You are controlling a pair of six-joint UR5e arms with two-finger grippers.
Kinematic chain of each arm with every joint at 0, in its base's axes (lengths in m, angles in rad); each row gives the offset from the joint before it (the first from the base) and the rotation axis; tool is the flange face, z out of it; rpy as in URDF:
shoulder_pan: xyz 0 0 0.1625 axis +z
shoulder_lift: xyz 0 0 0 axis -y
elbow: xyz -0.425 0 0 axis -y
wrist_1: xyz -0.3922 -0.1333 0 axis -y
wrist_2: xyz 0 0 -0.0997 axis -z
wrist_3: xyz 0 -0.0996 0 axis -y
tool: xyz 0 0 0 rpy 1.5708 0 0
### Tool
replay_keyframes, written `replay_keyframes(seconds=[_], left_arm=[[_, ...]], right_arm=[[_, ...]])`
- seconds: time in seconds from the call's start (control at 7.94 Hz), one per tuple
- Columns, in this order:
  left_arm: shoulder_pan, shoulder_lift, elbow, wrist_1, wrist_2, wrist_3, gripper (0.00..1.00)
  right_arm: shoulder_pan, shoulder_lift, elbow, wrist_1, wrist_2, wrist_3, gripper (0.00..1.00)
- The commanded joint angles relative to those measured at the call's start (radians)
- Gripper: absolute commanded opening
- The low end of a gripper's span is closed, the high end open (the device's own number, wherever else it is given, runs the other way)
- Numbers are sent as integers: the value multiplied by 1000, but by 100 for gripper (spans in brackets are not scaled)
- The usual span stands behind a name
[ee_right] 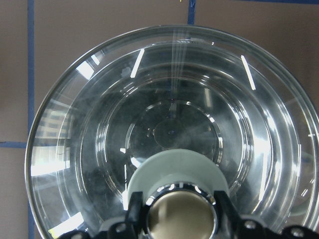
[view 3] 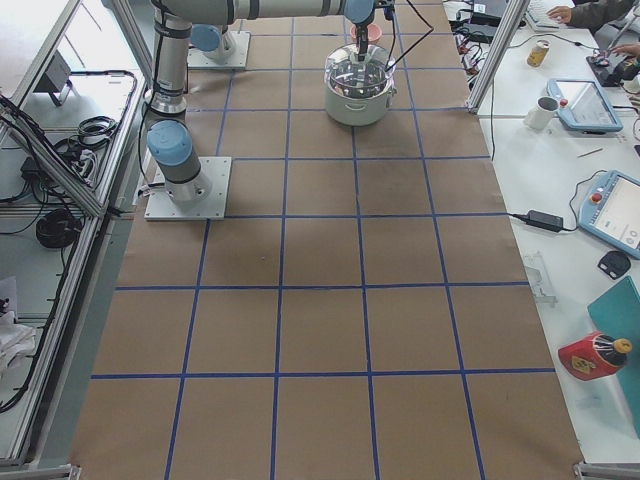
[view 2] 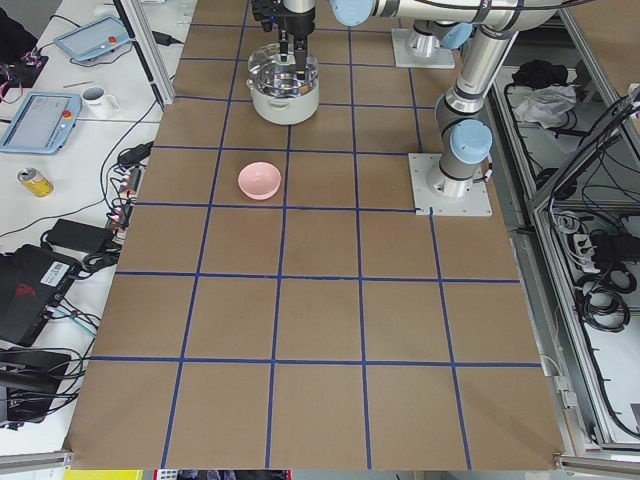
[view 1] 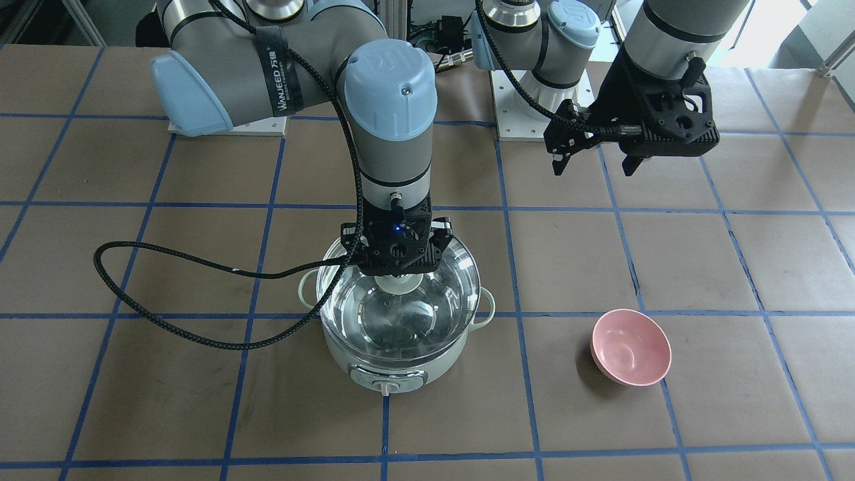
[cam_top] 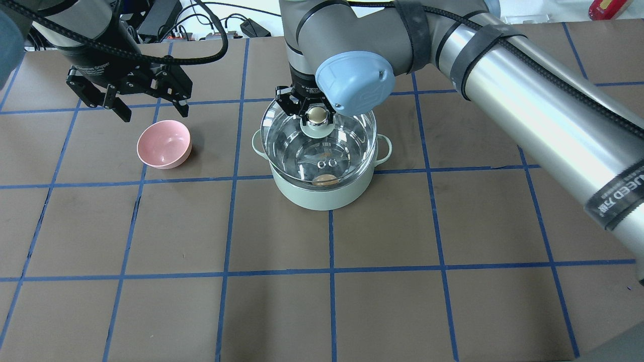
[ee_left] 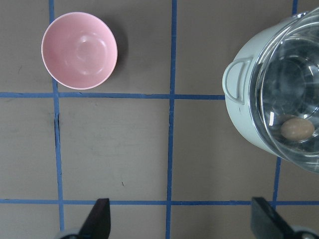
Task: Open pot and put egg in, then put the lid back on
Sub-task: 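Carry the glass lid with the right gripper back over the pot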
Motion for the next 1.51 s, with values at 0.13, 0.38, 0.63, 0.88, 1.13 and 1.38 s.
replay_keyframes(seconds=[0.13, 0.38, 0.63, 0.88, 1.13, 1.38], left_arm=[[-1, 0, 0, 0, 0, -1, 100], [-1, 0, 0, 0, 1, -1, 100], [-1, 0, 0, 0, 1, -1, 100], [-1, 0, 0, 0, 3, -1, 100], [-1, 0, 0, 0, 3, -1, 100], [-1, 0, 0, 0, 3, -1, 100]], right_arm=[[2, 7, 31, -19, -1, -13, 0], [2, 8, 35, -17, -1, -13, 0], [0, 10, 42, -19, -1, -11, 0], [0, 13, 49, -19, -1, -11, 0], [0, 13, 52, -19, 0, -8, 0], [0, 11, 52, -23, 2, -7, 0]])
